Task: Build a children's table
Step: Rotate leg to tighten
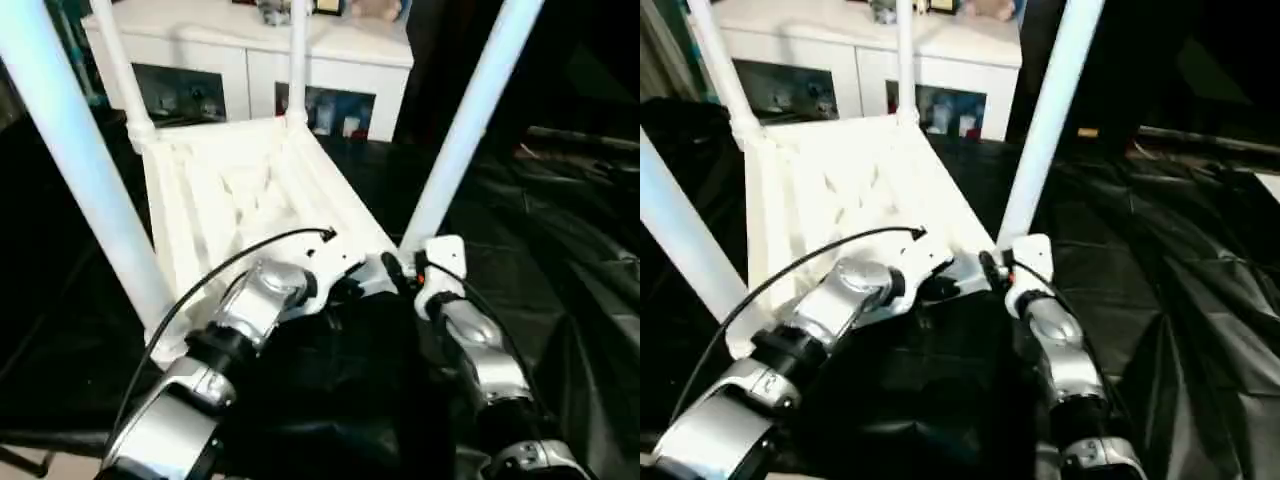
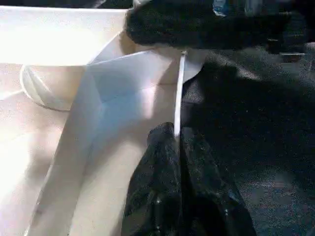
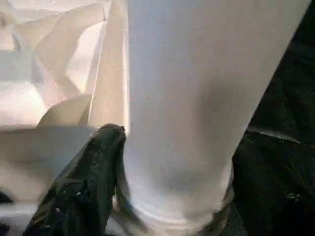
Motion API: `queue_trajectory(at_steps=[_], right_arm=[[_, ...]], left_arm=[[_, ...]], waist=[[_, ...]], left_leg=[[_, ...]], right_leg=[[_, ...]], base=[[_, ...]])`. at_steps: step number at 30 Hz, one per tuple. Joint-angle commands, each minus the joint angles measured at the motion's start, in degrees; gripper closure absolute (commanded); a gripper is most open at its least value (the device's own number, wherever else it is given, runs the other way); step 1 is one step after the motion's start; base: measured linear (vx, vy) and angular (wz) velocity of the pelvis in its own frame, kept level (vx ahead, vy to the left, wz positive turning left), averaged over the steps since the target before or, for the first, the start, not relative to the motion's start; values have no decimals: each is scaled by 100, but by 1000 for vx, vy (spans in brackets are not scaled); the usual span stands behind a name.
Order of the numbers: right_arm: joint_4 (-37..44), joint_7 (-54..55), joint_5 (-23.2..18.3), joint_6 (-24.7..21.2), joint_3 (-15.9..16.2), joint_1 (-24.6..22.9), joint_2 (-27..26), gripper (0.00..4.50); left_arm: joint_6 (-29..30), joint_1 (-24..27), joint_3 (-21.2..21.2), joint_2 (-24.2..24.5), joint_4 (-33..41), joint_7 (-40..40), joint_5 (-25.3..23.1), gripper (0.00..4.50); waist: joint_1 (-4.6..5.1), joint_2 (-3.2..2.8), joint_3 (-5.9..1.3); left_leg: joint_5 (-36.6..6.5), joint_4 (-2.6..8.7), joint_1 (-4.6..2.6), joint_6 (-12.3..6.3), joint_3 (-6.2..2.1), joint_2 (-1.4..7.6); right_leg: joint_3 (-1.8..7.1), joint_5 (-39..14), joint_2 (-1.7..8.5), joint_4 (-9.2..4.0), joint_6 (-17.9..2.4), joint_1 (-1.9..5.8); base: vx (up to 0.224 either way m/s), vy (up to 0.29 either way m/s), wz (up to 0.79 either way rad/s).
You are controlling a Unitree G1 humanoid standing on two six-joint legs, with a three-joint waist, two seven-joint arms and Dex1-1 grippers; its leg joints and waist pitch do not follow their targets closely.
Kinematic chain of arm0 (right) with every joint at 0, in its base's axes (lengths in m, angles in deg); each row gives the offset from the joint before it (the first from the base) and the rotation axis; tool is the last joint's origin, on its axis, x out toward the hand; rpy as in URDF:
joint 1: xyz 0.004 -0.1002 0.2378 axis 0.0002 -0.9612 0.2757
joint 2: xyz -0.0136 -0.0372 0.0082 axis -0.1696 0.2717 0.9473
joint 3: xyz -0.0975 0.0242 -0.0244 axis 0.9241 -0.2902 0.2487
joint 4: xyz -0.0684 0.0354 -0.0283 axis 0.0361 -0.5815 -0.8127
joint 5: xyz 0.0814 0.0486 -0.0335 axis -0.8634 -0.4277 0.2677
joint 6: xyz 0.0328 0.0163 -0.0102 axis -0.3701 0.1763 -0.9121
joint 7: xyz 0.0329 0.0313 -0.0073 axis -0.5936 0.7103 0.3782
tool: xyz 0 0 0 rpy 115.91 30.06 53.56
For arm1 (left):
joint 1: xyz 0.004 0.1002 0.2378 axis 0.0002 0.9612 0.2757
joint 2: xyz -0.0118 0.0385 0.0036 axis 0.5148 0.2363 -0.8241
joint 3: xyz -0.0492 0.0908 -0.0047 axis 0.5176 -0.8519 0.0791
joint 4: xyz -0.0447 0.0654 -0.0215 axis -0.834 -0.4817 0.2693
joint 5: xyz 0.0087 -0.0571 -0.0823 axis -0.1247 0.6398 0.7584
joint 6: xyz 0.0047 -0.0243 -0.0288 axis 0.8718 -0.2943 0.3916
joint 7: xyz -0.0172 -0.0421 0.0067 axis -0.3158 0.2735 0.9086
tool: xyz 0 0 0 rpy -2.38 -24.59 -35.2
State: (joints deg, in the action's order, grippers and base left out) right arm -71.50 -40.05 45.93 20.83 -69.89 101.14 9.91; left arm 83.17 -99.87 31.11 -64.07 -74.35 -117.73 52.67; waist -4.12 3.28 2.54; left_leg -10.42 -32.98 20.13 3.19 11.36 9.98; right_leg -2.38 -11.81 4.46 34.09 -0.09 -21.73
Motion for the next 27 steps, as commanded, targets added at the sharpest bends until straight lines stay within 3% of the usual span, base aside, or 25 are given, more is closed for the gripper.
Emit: queue_trajectory(at_steps=[1,3,5,6,7,9,10,12,17,20,22,23,25,27], right_arm=[[213,-811,-180,33,314,-149,63,102],[490,-1599,-360,-130,391,-317,516,89],[675,-2075,-463,-190,438,-440,796,74],[675,-2075,-463,-190,438,-440,796,74],[819,-2396,-549,-223,441,-534,978,74],[976,-2649,-626,-237,446,-618,1132,74],[1025,-2741,-644,-226,439,-645,1176,74],[1191,-3001,-736,-251,448,-722,1274,74],[1490,-3467,-902,-362,537,-866,1477,74],[1571,-3651,-861,-397,648,-922,1551,74],[1576,-3682,-849,-398,671,-932,1553,74],[1576,-3689,-837,-394,676,-935,1549,101],[1576,-3725,-864,-413,669,-922,1523,109],[1559,-3743,-854,-413,690,-906,1529,128]], left_arm=[[-228,194,35,137,-325,123,0,450],[-390,345,-26,405,-47,-480,117,450],[-736,480,-106,605,158,-928,184,450],[-736,480,-106,605,158,-928,184,450],[-988,599,-142,748,332,-1294,278,450],[-1099,780,-188,931,621,-1840,463,450],[-1170,842,-210,998,715,-2028,521,450],[-1276,963,-304,1194,918,-2394,607,450],[-1310,1131,-329,1423,1220,-2855,788,450],[-1345,1171,-299,1485,1275,-2967,809,450],[-1352,1175,-286,1493,1283,-2995,805,450],[-1351,1180,-280,1500,1295,-3019,809,450],[-1347,1183,-274,1512,1316,-3053,815,450],[-1346,1179,-271,1515,1318,-3056,808,450]], waist=[[-2,74,-212],[42,105,-215],[65,123,-229],[50,117,-230],[39,111,-227],[24,140,-221],[-7,117,-230],[-46,108,-234],[-142,104,-270],[-148,102,-270],[-147,116,-255],[-148,122,-245],[-138,123,-230],[-134,117,-235]], left_leg=[[-1839,462,-13,-277,-206,330],[-1822,489,67,-281,-242,324],[-1776,478,91,-321,-261,331],[-1748,471,84,-329,-263,336],[-1793,456,11,-343,-237,346],[-1697,456,1,-380,-221,349],[-1629,455,-14,-384,-214,361],[-1552,444,-59,-390,-183,376],[-816,397,-40,-553,-121,387],[-689,376,-30,-626,-114,371],[-788,385,-22,-614,-116,368],[-925,393,-19,-556,-118,366],[-1121,418,-23,-425,-135,374],[-1155,421,-40,-365,-138,381]], right_leg=[[226,-2377,457,-561,-685,89],[198,-2508,459,-557,-599,166],[193,-2597,480,-578,-552,173],[196,-2564,493,-576,-580,166],[209,-2520,480,-592,-668,92],[221,-2335,475,-559,-791,103],[220,-2247,479,-549,-833,97],[233,-1933,461,-515,-949,68],[212,-468,409,-306,-1332,126],[209,-195,407,-277,-1405,155],[212,-401,425,-306,-1361,162],[216,-691,438,-339,-1298,164],[218,-1163,444,-381,-1162,156],[223,-1251,443,-389,-1117,142]], base=[[0,0,0],[0,0,0],[0,0,0],[0,0,0],[0,0,0],[0,0,0],[0,0,0],[0,0,0],[31,-4,5],[0,0,0],[0,0,0],[0,0,0],[0,0,0],[0,0,0]])
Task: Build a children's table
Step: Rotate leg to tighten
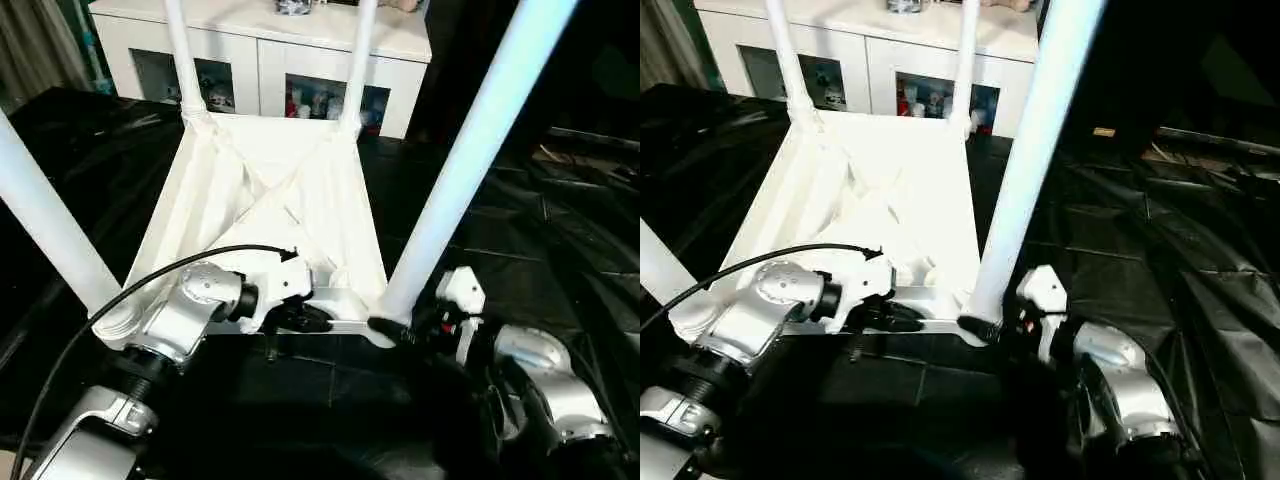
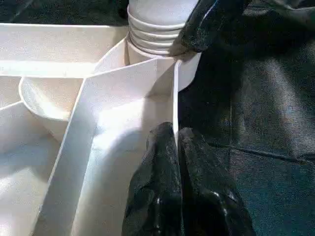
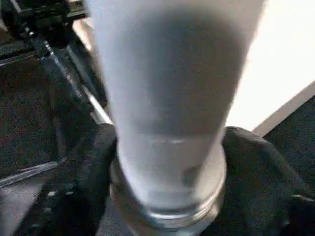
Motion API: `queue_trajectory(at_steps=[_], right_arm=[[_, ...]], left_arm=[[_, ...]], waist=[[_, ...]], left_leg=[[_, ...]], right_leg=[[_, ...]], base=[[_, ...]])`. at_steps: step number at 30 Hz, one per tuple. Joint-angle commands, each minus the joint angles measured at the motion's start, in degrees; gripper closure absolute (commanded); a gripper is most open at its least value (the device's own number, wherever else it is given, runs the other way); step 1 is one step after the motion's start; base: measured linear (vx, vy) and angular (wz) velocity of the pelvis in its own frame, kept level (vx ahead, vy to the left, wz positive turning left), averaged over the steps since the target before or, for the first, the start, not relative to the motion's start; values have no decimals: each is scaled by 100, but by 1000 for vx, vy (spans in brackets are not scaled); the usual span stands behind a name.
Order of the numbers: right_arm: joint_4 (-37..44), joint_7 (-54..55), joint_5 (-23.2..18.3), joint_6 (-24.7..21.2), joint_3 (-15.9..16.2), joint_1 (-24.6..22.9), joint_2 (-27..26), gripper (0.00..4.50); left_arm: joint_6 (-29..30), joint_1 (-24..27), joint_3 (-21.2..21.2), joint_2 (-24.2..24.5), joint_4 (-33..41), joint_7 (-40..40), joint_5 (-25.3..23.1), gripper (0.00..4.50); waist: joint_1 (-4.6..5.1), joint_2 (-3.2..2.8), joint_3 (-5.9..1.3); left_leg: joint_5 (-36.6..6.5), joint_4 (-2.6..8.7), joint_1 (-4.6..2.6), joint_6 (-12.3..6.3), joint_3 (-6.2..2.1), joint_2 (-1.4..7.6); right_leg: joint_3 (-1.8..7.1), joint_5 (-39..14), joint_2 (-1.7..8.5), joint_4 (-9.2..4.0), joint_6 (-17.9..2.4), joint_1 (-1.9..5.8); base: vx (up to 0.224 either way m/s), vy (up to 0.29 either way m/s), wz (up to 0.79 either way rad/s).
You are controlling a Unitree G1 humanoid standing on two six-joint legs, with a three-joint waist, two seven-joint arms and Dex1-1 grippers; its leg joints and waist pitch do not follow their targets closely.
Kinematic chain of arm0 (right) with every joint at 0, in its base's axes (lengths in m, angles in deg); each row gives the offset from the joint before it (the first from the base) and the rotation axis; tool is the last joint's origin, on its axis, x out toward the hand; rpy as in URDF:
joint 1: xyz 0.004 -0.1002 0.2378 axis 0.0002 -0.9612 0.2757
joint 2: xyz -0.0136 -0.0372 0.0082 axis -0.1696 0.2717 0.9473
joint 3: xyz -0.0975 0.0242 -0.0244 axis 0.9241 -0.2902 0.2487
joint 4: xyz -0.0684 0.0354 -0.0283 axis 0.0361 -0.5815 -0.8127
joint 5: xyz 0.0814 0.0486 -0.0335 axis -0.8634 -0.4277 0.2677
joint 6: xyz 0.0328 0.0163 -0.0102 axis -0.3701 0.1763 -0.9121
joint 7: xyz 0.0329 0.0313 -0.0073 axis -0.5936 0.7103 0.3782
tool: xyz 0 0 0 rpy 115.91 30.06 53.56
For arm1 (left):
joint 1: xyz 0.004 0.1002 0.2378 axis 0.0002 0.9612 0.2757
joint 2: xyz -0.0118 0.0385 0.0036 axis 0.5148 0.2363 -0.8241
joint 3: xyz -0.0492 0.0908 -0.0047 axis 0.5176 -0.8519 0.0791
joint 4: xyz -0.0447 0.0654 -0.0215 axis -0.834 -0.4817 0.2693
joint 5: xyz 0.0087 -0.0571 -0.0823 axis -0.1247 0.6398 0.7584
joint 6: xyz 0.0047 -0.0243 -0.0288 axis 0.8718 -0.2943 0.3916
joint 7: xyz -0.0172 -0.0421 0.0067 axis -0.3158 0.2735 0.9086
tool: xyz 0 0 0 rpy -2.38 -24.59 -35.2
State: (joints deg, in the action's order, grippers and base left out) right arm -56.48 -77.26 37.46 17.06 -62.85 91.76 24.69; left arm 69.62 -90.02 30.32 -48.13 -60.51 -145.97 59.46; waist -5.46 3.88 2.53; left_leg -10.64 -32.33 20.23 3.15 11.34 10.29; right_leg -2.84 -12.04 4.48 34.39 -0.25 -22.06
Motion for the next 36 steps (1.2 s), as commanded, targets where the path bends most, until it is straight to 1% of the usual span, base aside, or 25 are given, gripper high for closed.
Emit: queue_trajectory(at_steps=[1,4,5,9,13,15,16,17,18,19,20,21,22,23,24,25,26,27,29,30,31,32,34,35,36], right_arm=[[53,-34,-1,-41,-7,38,57,143],[44,-52,5,-56,-1,47,60,162],[45,-53,2,-58,-2,47,59,178],[54,-72,-17,-75,-8,48,56,182],[40,-102,-26,-86,13,18,35,184],[-236,351,102,-9,-85,72,-134,184],[-236,351,102,-9,-85,72,-134,184],[-727,1238,354,131,-261,236,-399,184],[-886,1547,431,168,-320,296,-487,184],[-1193,2239,499,164,-492,440,-734,184],[-1203,2262,499,163,-498,445,-743,184],[-1203,2262,499,163,-498,445,-743,184],[-1234,2349,487,145,-528,466,-784,184],[-1366,2752,504,142,-623,564,-932,184],[-1366,2752,504,142,-623,564,-932,184],[-1665,3609,543,128,-765,842,-1324,184],[-1760,3879,593,140,-768,950,-1466,184],[-1780,3933,610,145,-760,977,-1499,184],[-1790,3917,641,144,-703,1014,-1545,184],[-1774,3850,679,161,-627,1030,-1581,184],[-1701,3611,696,196,-500,1007,-1628,184],[-1746,3547,712,275,-476,1015,-1665,184],[-1747,3449,740,371,-437,982,-1665,184],[-1675,3250,662,433,-414,905,-1639,184],[-1675,3250,662,433,-414,905,-1639,150]], left_arm=[[13,192,-192,-76,-63,-232,128,450],[21,196,-189,-70,-51,-206,135,450],[20,197,-189,-70,-52,-205,136,450],[9,201,-182,-72,-68,-212,134,450],[-5,209,-178,-75,-106,-214,108,450],[95,147,-170,-194,-268,173,-59,450],[95,147,-170,-194,-268,173,-59,450],[245,21,-104,-438,-529,773,-224,450],[290,-22,-72,-529,-611,956,-253,450],[376,-137,-11,-750,-812,1380,-323,450],[379,-142,-9,-757,-819,1395,-325,450],[379,-142,-9,-757,-819,1395,-325,450],[387,-160,-5,-788,-850,1455,-340,450],[470,-256,61,-957,-997,1803,-370,450],[470,-256,61,-957,-997,1803,-370,450],[759,-557,314,-1453,-1412,2654,-311,450],[856,-668,365,-1620,-1564,2896,-305,450],[878,-695,373,-1658,-1601,2942,-304,450],[844,-739,350,-1694,-1670,3004,-338,450],[809,-770,307,-1716,-1716,2993,-372,450],[767,-795,233,-1737,-1741,2955,-425,450],[752,-815,232,-1763,-1782,2971,-474,450],[762,-801,192,-1763,-1779,2864,-522,450],[773,-758,112,-1714,-1720,2719,-577,450],[773,-758,112,-1714,-1720,2719,-577,450]], waist=[[6,60,-234],[14,68,-247],[16,76,-249],[12,77,-254],[12,77,-255],[13,72,-256],[23,64,-240],[56,65,-228],[61,70,-219],[99,58,-203],[115,70,-212],[112,70,-212],[114,72,-215],[118,62,-209],[117,65,-214],[139,30,-211],[150,41,-226],[162,50,-227],[131,54,-233],[123,36,-239],[125,45,-255],[105,46,-259],[90,51,-259],[81,52,-254],[79,60,-253]], left_leg=[[-1122,357,-48,-356,-137,350],[-986,347,-32,-383,-136,344],[-938,340,-30,-410,-132,341],[-838,327,-30,-465,-127,336],[-872,325,-34,-462,-127,338],[-861,326,-36,-456,-128,339],[-917,340,-39,-419,-130,340],[-1087,350,-46,-317,-124,340],[-1205,363,-65,-246,-129,332],[-1429,379,-63,-95,-150,333],[-1602,393,-65,38,-181,327],[-1640,395,-67,62,-194,333],[-1677,396,-64,16,-191,335],[-1710,388,-76,-29,-177,329],[-1704,389,-80,-38,-174,324],[-1698,401,-73,-4,-176,314],[-1761,400,-94,85,-188,314],[-1779,394,-96,107,-187,312],[-1632,379,-65,-30,-178,301],[-1568,382,-56,-69,-180,304],[-1441,369,-37,-160,-167,300],[-1303,360,-38,-220,-157,303],[-1199,350,-29,-291,-149,296],[-1199,348,-26,-313,-146,297],[-1203,348,-27,-330,-144,298]], right_leg=[[271,-1211,438,-415,-1102,175],[268,-981,430,-384,-1126,190],[269,-897,432,-379,-1149,193],[265,-732,428,-357,-1204,200],[264,-821,429,-365,-1202,199],[264,-806,429,-362,-1204,199],[264,-890,432,-379,-1204,180],[262,-1173,431,-407,-1174,148],[261,-1383,435,-441,-1141,146],[267,-1829,444,-470,-1069,129],[258,-2216,462,-496,-944,145],[260,-2300,471,-506,-890,145],[272,-2286,465,-526,-812,144],[287,-2239,450,-532,-794,109],[293,-2217,453,-541,-795,106],[288,-2207,434,-536,-808,99],[274,-2273,443,-534,-827,93],[273,-2289,436,-530,-831,82],[293,-2000,444,-533,-810,117],[296,-1853,441,-519,-822,127],[298,-1543,427,-490,-865,139],[297,-1280,423,-464,-928,153],[292,-1166,429,-453,-974,168],[291,-1212,434,-460,-981,167],[291,-1239,433,-465,-977,168]], base=[[0,0,0],[0,0,0],[0,0,0],[0,0,0],[0,0,0],[0,0,0],[0,0,0],[0,0,0],[0,0,0],[0,0,0],[-56,10,-6],[-56,10,-6],[0,0,0],[0,0,0],[0,0,0],[0,0,0],[0,0,0],[0,0,0],[0,0,0],[0,0,0],[0,0,0],[0,0,0],[0,0,0],[0,0,0],[0,0,0]])
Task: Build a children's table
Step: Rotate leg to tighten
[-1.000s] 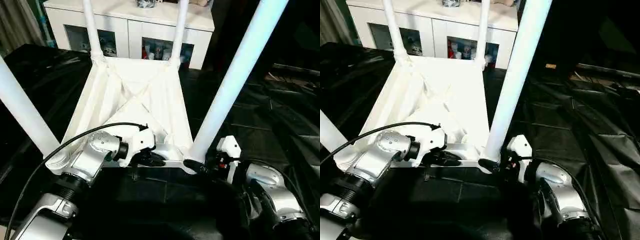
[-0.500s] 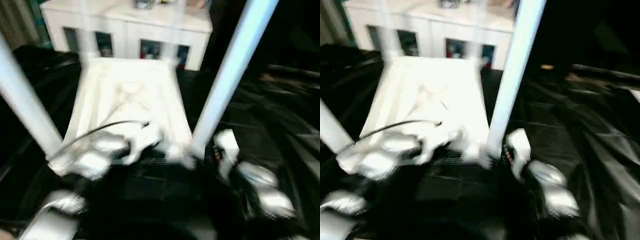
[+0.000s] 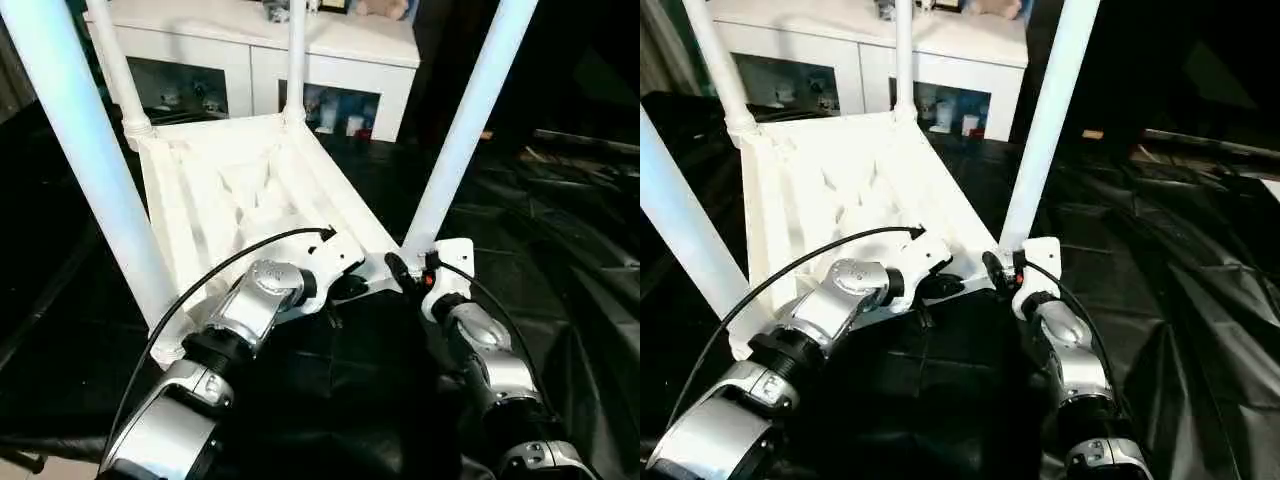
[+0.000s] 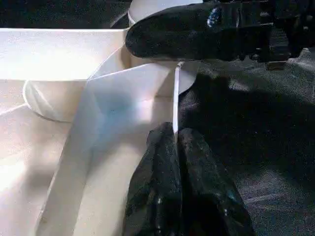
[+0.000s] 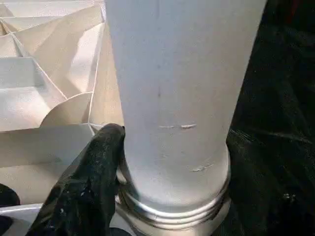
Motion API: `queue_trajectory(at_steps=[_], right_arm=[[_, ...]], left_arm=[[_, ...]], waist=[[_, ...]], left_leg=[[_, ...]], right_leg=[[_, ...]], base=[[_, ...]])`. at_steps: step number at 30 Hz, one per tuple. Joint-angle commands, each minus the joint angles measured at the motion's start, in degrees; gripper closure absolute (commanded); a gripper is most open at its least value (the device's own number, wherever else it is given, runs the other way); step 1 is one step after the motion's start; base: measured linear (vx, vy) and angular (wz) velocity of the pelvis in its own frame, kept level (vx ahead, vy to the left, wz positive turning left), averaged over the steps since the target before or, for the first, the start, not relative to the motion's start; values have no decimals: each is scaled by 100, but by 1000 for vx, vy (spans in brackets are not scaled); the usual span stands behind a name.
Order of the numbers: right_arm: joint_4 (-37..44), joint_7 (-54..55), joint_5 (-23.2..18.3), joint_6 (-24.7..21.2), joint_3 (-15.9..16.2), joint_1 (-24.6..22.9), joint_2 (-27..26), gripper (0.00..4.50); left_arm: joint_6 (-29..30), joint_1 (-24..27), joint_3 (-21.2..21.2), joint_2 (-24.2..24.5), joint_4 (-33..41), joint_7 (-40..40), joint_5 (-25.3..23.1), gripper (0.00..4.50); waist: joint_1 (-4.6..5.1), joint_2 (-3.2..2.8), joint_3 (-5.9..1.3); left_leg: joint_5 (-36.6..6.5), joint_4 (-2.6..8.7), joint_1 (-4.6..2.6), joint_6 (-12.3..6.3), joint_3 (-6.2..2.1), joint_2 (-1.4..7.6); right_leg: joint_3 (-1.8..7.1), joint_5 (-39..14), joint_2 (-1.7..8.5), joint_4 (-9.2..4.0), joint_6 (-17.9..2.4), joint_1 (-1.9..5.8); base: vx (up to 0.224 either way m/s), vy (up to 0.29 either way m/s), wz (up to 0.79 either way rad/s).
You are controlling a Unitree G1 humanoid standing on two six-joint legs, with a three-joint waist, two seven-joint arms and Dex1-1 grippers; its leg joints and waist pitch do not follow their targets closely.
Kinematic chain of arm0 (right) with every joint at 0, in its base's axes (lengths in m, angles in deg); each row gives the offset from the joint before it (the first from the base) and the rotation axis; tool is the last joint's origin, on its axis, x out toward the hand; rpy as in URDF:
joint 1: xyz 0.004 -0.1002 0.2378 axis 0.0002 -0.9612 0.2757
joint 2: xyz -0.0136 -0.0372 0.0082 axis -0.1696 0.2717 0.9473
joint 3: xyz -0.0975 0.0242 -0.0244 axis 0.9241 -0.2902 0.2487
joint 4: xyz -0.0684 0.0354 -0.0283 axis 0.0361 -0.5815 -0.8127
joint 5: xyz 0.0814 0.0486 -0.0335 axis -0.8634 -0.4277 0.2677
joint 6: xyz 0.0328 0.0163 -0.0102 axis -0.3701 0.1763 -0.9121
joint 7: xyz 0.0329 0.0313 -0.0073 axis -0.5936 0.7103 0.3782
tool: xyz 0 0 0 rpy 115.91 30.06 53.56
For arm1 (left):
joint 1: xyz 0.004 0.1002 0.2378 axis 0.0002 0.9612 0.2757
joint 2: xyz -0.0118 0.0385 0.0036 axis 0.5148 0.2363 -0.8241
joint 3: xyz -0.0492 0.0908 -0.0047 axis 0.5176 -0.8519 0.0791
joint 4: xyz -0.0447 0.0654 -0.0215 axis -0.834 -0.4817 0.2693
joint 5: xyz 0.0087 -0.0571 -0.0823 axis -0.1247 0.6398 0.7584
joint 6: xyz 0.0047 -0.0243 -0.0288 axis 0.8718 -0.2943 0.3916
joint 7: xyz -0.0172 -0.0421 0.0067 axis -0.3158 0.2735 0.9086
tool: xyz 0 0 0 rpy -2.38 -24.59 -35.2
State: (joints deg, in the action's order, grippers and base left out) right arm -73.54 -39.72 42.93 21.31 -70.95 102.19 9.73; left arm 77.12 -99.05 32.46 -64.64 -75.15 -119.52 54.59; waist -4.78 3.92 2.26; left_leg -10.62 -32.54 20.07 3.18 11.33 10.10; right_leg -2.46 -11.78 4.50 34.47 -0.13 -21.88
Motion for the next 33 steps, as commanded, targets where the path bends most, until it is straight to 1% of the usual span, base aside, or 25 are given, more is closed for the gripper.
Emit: queue_trajectory(at_steps=[1,2,4,6,7,8,9,10,12,13,14,15,16,17,19,20,21,23,24,27,29,30,31,32,33], right_arm=[[169,-749,-23,16,380,-224,-81,129],[256,-903,-120,19,360,-276,-41,115],[337,-1054,-164,23,349,-319,38,105],[554,-1469,-254,-69,395,-428,273,78],[761,-1805,-289,-133,477,-535,498,69],[761,-1805,-289,-133,477,-535,498,69],[1195,-2470,-407,-243,613,-759,938,59],[1341,-2695,-478,-282,635,-832,1076,59],[1429,-2824,-530,-313,637,-875,1159,59],[1520,-2961,-576,-339,644,-920,1254,59],[1582,-3079,-602,-370,640,-951,1319,59],[1642,-3199,-614,-380,646,-983,1391,59],[1721,-3439,-597,-391,684,-1033,1494,59],[1735,-3518,-581,-392,715,-1044,1530,59],[1748,-3573,-576,-414,744,-1049,1563,59],[1790,-3653,-589,-467,801,-1057,1616,59],[1790,-3653,-589,-467,801,-1057,1616,59],[1836,-3711,-605,-542,863,-1036,1622,59],[1828,-3728,-565,-527,907,-1024,1617,59],[1832,-3794,-511,-537,969,-1018,1617,59],[1822,-3817,-514,-548,953,-1015,1602,59],[1818,-3823,-519,-552,942,-1014,1596,76],[1815,-3817,-547,-562,911,-1005,1584,76],[1810,-3812,-566,-568,890,-998,1575,98],[1818,-3809,-589,-579,877,-996,1572,105]], left_arm=[[43,205,-171,25,-156,-100,-108,450],[54,243,-212,83,-93,-205,-117,450],[31,267,-251,150,-65,-349,-108,450],[-144,334,-357,325,26,-673,-84,450],[-167,400,-405,473,144,-911,-56,450],[-167,400,-405,473,144,-911,-56,450],[-367,557,-488,791,431,-1436,19,450],[-380,615,-496,896,550,-1640,73,450],[-445,662,-510,975,648,-1805,119,450],[-554,741,-524,1073,802,-2053,217,450],[-547,819,-525,1156,976,-2275,321,450],[-490,899,-545,1261,1168,-2491,404,450],[-479,1012,-587,1431,1434,-2758,479,450],[-475,1034,-588,1472,1488,-2791,488,450],[-484,1042,-578,1488,1507,-2792,496,450],[-482,1051,-552,1510,1525,-2791,509,450],[-482,1051,-552,1510,1525,-2791,509,450],[-501,1065,-529,1540,1542,-2807,525,450],[-509,1064,-521,1541,1528,-2791,518,450],[-480,1087,-509,1556,1572,-2780,509,450],[-464,1100,-509,1567,1603,-2782,516,450],[-456,1105,-507,1569,1615,-2787,517,450],[-451,1107,-501,1568,1620,-2788,521,450],[-451,1108,-497,1565,1620,-2786,522,450],[-452,1111,-503,1569,1622,-2788,520,450]], waist=[[-5,56,-219],[-19,48,-221],[-18,53,-211],[-24,55,-199],[-46,45,-198],[-16,43,-188],[-42,38,-191],[-35,46,-186],[-24,45,-177],[-21,34,-193],[-15,33,-187],[-14,33,-187],[-30,30,-215],[-34,31,-215],[-47,23,-220],[-40,48,-223],[-47,42,-223],[-43,55,-222],[-34,53,-213],[-32,58,-218],[-33,55,-222],[-35,64,-235],[-34,64,-235],[-36,61,-246],[-37,54,-249]], left_leg=[[-1202,376,-14,-354,-146,321],[-1198,374,-16,-376,-145,333],[-1226,389,1,-400,-153,335],[-1278,398,-8,-419,-157,345],[-1269,400,-13,-411,-168,348],[-1337,409,-2,-416,-159,352],[-1343,416,-12,-388,-174,358],[-1405,418,1,-416,-172,372],[-1479,421,-7,-418,-160,368],[-1500,429,-9,-382,-172,374],[-1492,429,-21,-339,-164,380],[-1498,431,-23,-320,-165,385],[-1346,422,-19,-323,-171,401],[-1173,411,-31,-374,-145,398],[-1000,382,-50,-472,-120,383],[-886,372,-24,-510,-118,374],[-865,372,-22,-517,-122,373],[-859,368,-15,-519,-123,371],[-977,374,-15,-482,-125,368],[-1052,377,-15,-418,-131,371],[-1017,377,-22,-399,-133,375],[-946,367,-18,-409,-132,372],[-891,362,-14,-430,-129,368],[-834,354,-20,-452,-126,367],[-809,351,-21,-461,-126,368]], right_leg=[[249,-1303,429,-476,-984,154],[255,-1277,430,-471,-984,152],[247,-1298,425,-474,-987,165],[246,-1383,426,-488,-994,157],[243,-1377,419,-486,-964,176],[248,-1405,420,-487,-991,149],[240,-1445,424,-495,-963,173],[252,-1441,426,-488,-964,175],[259,-1531,427,-500,-976,145],[256,-1599,440,-501,-987,149],[258,-1577,432,-500,-1025,123],[258,-1553,434,-494,-1046,126],[257,-1266,437,-446,-1106,154],[257,-926,414,-421,-1189,140],[253,-508,389,-381,-1322,129],[249,-352,397,-359,-1377,156],[245,-341,401,-355,-1392,167],[244,-379,413,-360,-1393,177],[245,-594,420,-381,-1352,174],[248,-778,430,-396,-1292,179],[249,-744,426,-388,-1284,176],[247,-638,424,-369,-1297,186],[247,-545,419,-362,-1312,187],[245,-449,419,-349,-1336,191],[244,-402,419,-343,-1349,193]], base=[[0,0,0],[0,0,0],[0,0,0],[0,0,0],[0,0,0],[0,0,0],[0,0,0],[0,0,0],[0,0,0],[0,0,0],[0,0,0],[0,0,0],[0,0,0],[0,0,0],[0,0,0],[0,0,0],[0,0,0],[0,0,0],[0,0,0],[0,0,0],[0,0,0],[0,0,0],[0,0,0],[0,0,0],[0,0,0]])
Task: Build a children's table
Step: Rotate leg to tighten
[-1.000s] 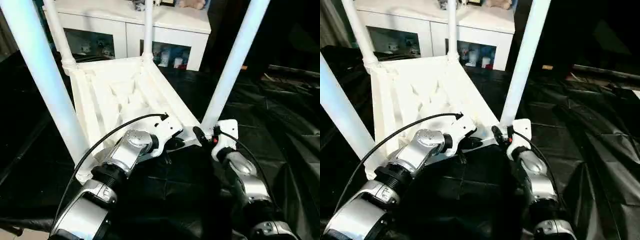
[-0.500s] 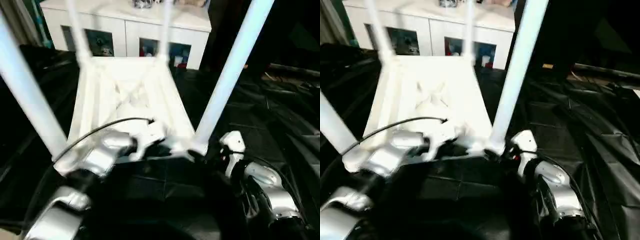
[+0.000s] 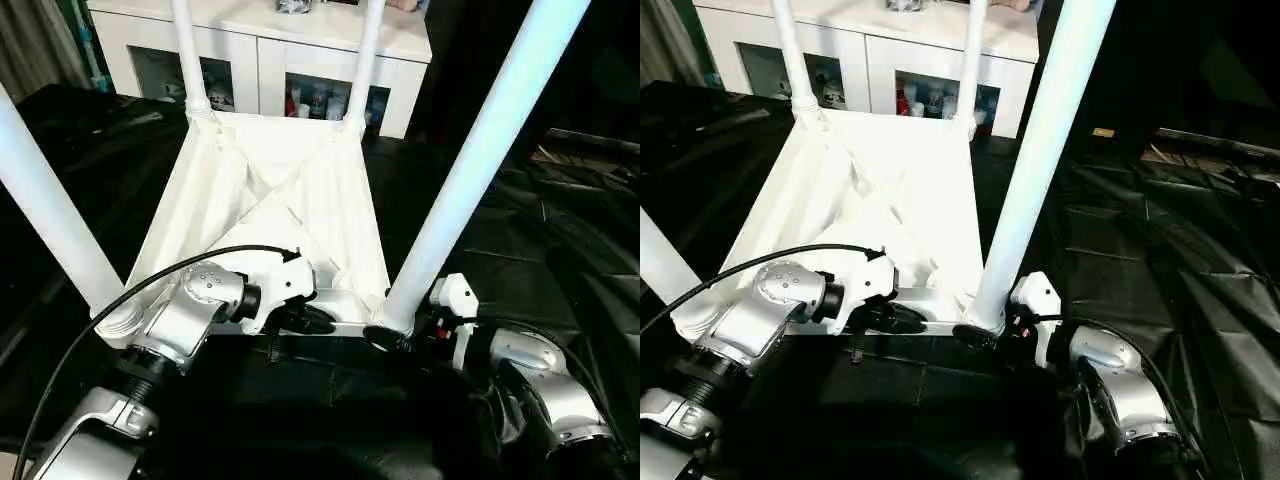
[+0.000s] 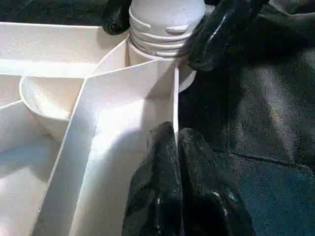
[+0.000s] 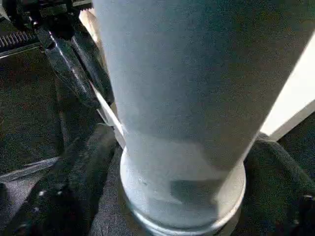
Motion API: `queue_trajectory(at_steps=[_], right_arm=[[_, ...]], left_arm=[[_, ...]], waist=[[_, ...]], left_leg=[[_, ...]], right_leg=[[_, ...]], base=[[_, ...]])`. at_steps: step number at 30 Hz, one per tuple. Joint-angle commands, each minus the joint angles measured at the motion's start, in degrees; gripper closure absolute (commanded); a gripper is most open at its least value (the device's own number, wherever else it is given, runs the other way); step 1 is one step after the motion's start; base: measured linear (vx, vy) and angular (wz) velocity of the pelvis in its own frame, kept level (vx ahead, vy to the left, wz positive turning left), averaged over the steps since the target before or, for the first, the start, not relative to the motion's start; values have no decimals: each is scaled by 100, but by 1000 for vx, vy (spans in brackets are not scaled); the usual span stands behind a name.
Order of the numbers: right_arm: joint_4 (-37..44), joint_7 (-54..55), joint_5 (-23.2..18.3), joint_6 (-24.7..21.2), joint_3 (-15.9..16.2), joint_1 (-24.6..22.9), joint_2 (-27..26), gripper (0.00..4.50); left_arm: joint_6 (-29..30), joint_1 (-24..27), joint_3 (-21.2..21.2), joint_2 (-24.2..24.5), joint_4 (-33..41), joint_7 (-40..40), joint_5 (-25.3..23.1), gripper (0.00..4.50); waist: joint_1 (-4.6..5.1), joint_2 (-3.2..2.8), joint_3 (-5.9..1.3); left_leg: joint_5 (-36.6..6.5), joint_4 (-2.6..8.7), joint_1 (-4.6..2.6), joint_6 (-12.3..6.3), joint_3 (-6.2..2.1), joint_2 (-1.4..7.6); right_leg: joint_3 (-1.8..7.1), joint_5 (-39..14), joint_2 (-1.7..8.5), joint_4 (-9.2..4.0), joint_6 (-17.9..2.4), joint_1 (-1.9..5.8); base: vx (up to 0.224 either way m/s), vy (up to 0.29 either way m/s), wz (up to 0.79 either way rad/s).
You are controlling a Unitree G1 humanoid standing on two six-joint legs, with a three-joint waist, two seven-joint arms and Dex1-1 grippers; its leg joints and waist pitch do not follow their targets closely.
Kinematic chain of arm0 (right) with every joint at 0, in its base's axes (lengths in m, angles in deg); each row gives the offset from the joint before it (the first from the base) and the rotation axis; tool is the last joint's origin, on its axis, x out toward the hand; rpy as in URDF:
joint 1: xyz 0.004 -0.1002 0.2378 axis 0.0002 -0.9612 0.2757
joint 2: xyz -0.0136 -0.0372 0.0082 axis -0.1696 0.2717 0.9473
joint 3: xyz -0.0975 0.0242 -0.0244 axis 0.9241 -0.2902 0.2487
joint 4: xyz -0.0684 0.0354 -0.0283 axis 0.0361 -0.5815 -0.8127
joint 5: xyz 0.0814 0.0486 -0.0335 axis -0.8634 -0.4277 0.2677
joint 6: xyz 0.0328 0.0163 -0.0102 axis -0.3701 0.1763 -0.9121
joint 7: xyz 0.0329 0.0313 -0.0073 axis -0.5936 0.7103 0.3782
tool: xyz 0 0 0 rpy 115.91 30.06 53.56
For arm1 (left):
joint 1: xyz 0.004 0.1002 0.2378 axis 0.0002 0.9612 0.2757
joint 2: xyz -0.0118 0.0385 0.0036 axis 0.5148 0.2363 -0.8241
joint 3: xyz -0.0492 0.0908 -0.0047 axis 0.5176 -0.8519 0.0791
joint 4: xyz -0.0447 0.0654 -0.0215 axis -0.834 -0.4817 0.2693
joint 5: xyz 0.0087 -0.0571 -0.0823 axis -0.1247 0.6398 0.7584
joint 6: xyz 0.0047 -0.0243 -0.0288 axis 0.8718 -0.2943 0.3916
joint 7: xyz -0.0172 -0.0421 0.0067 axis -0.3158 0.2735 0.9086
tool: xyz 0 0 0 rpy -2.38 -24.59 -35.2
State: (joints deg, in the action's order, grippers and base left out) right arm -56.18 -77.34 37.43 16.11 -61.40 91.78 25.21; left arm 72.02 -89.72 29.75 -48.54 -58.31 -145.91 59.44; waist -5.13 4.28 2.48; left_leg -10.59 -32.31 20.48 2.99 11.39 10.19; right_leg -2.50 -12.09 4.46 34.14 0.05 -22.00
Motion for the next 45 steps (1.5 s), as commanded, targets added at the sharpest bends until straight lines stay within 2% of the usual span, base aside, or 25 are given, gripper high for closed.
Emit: queue_trajectory(at_steps=[1,8,14,17,18,20,22,24,27,28,30,32,38,39,41,42,43,44,45], right_arm=[[88,-44,-52,-61,-86,43,22,105],[114,-52,-105,-49,-91,6,-4,169],[68,41,-138,-36,-153,-10,-93,176],[-164,447,-61,108,-295,73,-266,177],[-372,765,0,196,-396,147,-401,178],[-549,1076,59,303,-472,191,-557,178],[-598,1239,94,353,-496,195,-641,178],[-635,1441,124,409,-517,186,-785,178],[-657,1664,162,456,-492,158,-1021,178],[-689,1758,215,491,-464,161,-1096,178],[-838,2045,365,593,-450,224,-1239,178],[-1214,2793,667,634,-451,426,-1432,178],[-1610,3411,1085,751,-400,665,-1535,178],[-1625,3400,1071,749,-404,687,-1549,178],[-1621,3207,983,803,-390,710,-1616,178],[-1603,3107,932,828,-380,707,-1641,143],[-1517,2934,786,824,-414,669,-1664,143],[-1511,2922,775,823,-416,666,-1666,122],[-1357,2631,503,808,-472,605,-1675,106]], left_arm=[[59,181,-237,-37,-59,-150,32,450],[111,246,-264,5,25,-213,37,450],[198,337,-279,41,161,-238,58,450],[319,388,-267,-39,249,-78,48,450],[433,417,-263,-144,293,133,6,450],[607,436,-253,-311,327,483,-74,450],[699,422,-235,-418,318,707,-125,450],[831,384,-209,-601,269,1054,-210,450],[1101,307,-162,-909,177,1538,-297,450],[1186,270,-135,-1027,115,1741,-339,450],[1337,167,-85,-1242,-60,2129,-434,450],[1378,-36,-62,-1484,-435,2726,-664,450],[1344,-299,-13,-1737,-873,3241,-838,450],[1309,-324,-30,-1740,-912,3267,-870,450],[1263,-363,-45,-1766,-985,3270,-888,450],[1255,-368,-48,-1773,-999,3251,-881,450],[1246,-341,-64,-1748,-946,3175,-864,450],[1245,-339,-65,-1746,-942,3170,-863,450],[1195,-300,-91,-1682,-880,3037,-836,450]], waist=[[-1,23,-273],[-6,25,-287],[-5,26,-297],[11,33,-290],[14,20,-289],[46,20,-263],[85,26,-250],[89,35,-244],[92,44,-251],[87,37,-261],[89,48,-272],[92,48,-281],[56,42,-280],[46,26,-280],[35,34,-275],[31,32,-276],[33,37,-276],[23,35,-275],[22,38,-280]], left_leg=[[-779,323,-64,-462,-128,357],[-735,307,-65,-491,-126,354],[-669,297,-63,-499,-125,350],[-709,297,-51,-476,-126,340],[-747,303,-58,-445,-127,348],[-1040,328,-67,-292,-137,355],[-1281,346,-75,-149,-151,356],[-1417,347,-87,-114,-152,352],[-1353,349,-67,-114,-159,345],[-1230,344,-66,-146,-159,346],[-1094,327,-55,-194,-148,334],[-982,314,-61,-214,-139,313],[-1089,310,-65,-228,-140,304],[-1104,313,-60,-235,-144,304],[-1176,323,-60,-260,-146,307],[-1194,324,-64,-260,-148,310],[-1205,325,-58,-265,-149,309],[-1250,324,-66,-270,-149,318],[-1216,326,-53,-276,-153,318]], right_leg=[[246,-293,416,-301,-1389,205],[243,-210,418,-281,-1434,218],[242,-116,414,-262,-1459,226],[241,-203,415,-270,-1447,227],[243,-260,423,-273,-1443,219],[242,-712,437,-329,-1408,198],[249,-1240,431,-382,-1268,189],[260,-1497,431,-413,-1157,169],[263,-1505,426,-414,-1082,175],[261,-1275,414,-392,-1103,174],[264,-1066,411,-375,-1134,179],[260,-943,399,-369,-1161,181],[258,-1114,402,-398,-1026,177],[258,-1121,404,-399,-1014,182],[255,-1165,396,-409,-972,175],[255,-1184,400,-410,-968,174],[255,-1194,398,-409,-962,175],[260,-1253,409,-417,-961,166],[257,-1202,408,-409,-973,178]], base=[[0,0,0],[0,0,0],[0,0,0],[0,0,0],[0,0,0],[0,0,0],[0,0,0],[0,0,0],[0,0,0],[0,0,0],[0,0,0],[0,0,0],[0,0,0],[0,0,0],[0,0,0],[0,0,0],[0,0,0],[0,0,0],[0,0,0]])
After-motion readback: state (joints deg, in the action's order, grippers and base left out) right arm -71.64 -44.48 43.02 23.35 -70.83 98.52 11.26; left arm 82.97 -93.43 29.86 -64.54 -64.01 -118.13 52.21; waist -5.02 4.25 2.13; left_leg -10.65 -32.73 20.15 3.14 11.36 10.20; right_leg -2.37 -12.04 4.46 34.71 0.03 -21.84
